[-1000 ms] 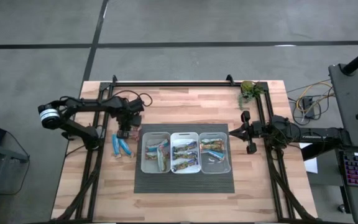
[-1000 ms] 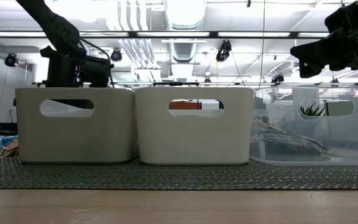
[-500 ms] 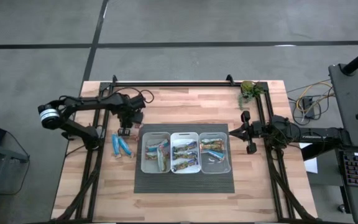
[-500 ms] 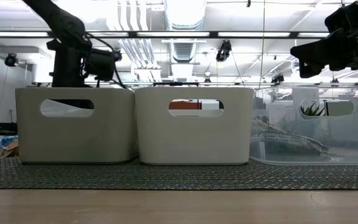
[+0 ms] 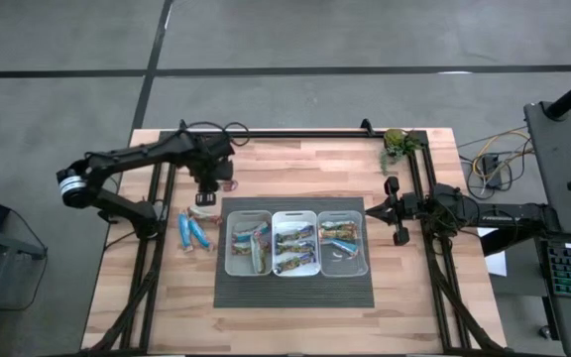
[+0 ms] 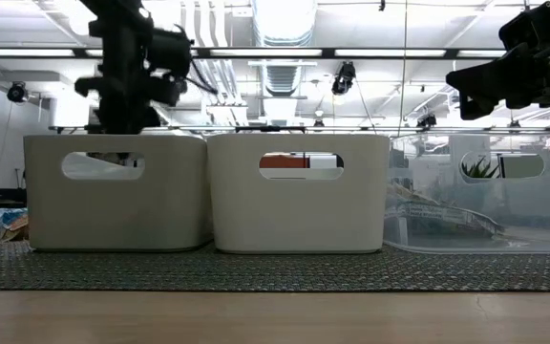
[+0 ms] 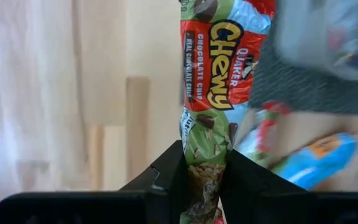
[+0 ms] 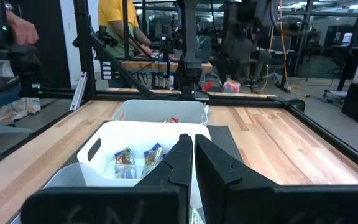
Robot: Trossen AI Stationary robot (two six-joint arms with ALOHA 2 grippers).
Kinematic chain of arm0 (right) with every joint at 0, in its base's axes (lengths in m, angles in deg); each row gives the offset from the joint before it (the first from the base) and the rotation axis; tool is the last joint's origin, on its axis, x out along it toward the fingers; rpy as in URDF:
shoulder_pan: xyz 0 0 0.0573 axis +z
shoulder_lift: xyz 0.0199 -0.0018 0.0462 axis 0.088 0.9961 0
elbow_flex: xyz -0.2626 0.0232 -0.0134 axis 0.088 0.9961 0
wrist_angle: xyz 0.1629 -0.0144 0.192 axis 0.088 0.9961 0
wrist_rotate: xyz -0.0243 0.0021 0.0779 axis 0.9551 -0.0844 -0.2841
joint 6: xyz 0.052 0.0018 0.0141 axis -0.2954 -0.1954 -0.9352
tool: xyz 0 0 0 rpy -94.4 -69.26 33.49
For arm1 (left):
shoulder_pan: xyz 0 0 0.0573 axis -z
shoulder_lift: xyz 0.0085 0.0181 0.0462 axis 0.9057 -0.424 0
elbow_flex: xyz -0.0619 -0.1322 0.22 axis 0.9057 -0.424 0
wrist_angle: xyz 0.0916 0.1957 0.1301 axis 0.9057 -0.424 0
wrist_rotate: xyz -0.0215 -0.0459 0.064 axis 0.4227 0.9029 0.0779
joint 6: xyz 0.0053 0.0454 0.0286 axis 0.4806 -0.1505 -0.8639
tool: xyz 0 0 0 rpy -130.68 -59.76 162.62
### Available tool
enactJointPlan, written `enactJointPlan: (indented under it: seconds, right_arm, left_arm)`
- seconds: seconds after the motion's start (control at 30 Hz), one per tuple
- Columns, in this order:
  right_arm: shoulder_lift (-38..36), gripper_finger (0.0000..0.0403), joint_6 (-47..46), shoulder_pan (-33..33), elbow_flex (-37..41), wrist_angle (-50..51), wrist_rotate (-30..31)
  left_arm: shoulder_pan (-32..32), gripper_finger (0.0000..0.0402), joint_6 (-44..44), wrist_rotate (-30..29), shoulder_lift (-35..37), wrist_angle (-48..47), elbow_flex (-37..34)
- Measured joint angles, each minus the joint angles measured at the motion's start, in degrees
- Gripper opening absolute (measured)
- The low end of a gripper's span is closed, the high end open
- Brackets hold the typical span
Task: Pick and place Granola Bars by type
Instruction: Put the top red granola bar into the gray bin
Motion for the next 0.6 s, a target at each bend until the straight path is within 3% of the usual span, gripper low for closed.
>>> enactJointPlan:
  seconds: [0.2,0.6]
  right_arm:
    - [0.00,0.0009,-0.01,0.00,0.00,0.02,0.00]
    - [0.02,0.0009,0.00,-0.02,0.01,0.00,0.00]
  left_arm:
    - [2.69,0.0066,4.43,5.95,0.36,-0.57,4.67]
    - [9.38,0.0066,8.87,6.63,0.03,-0.87,8.91]
